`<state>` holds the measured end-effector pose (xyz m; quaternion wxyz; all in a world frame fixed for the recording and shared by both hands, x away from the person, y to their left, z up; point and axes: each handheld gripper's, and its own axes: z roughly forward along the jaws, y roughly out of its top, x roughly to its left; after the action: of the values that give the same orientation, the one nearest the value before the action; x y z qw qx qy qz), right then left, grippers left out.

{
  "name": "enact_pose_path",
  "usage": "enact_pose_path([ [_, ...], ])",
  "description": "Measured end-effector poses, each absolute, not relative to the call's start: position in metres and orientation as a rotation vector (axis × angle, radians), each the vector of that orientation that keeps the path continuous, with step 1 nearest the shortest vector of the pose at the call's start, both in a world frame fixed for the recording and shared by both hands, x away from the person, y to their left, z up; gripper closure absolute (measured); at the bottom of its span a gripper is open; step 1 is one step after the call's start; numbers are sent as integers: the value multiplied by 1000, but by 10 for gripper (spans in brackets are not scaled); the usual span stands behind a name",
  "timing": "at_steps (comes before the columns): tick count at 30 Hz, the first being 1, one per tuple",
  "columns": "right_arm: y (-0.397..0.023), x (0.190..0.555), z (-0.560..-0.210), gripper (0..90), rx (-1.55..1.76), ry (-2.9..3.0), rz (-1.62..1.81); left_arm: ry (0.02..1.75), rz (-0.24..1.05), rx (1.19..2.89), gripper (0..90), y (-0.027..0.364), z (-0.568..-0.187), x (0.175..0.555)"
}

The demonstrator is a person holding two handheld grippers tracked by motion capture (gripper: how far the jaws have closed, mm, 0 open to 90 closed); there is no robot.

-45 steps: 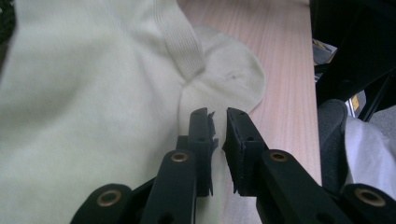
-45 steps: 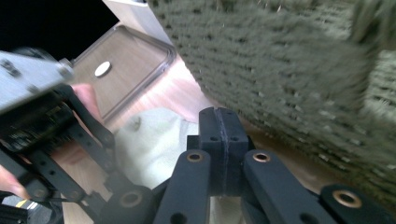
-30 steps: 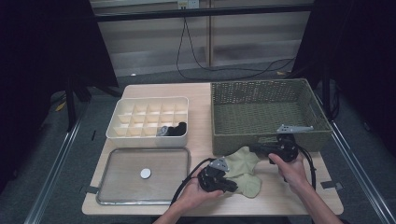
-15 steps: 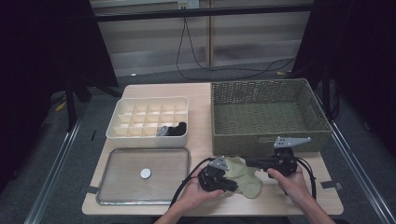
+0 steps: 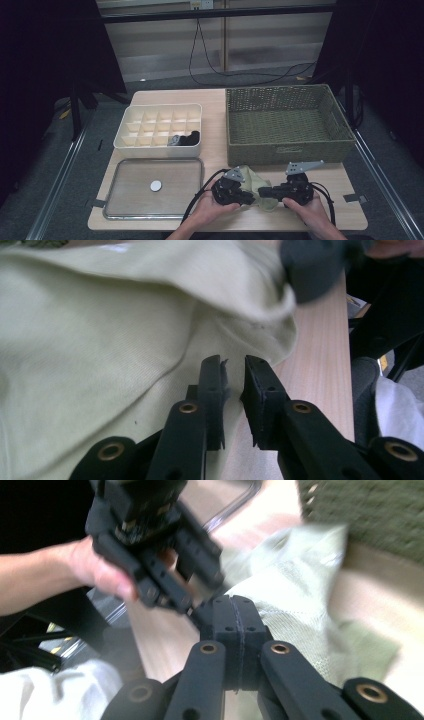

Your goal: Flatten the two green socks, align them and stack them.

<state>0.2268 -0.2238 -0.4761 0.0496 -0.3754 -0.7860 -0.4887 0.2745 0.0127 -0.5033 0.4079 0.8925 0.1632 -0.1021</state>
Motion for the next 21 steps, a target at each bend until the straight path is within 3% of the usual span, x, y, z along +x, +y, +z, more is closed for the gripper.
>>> enact_pose_path([
  [16,-212,224,-499,899,-1122,-2531,-1247,443,-209,2234,714,29,-495,278],
  [21,-213,224,-495,816,-1111,-2536,-1278,457,-195,2222,715,35,-493,283],
])
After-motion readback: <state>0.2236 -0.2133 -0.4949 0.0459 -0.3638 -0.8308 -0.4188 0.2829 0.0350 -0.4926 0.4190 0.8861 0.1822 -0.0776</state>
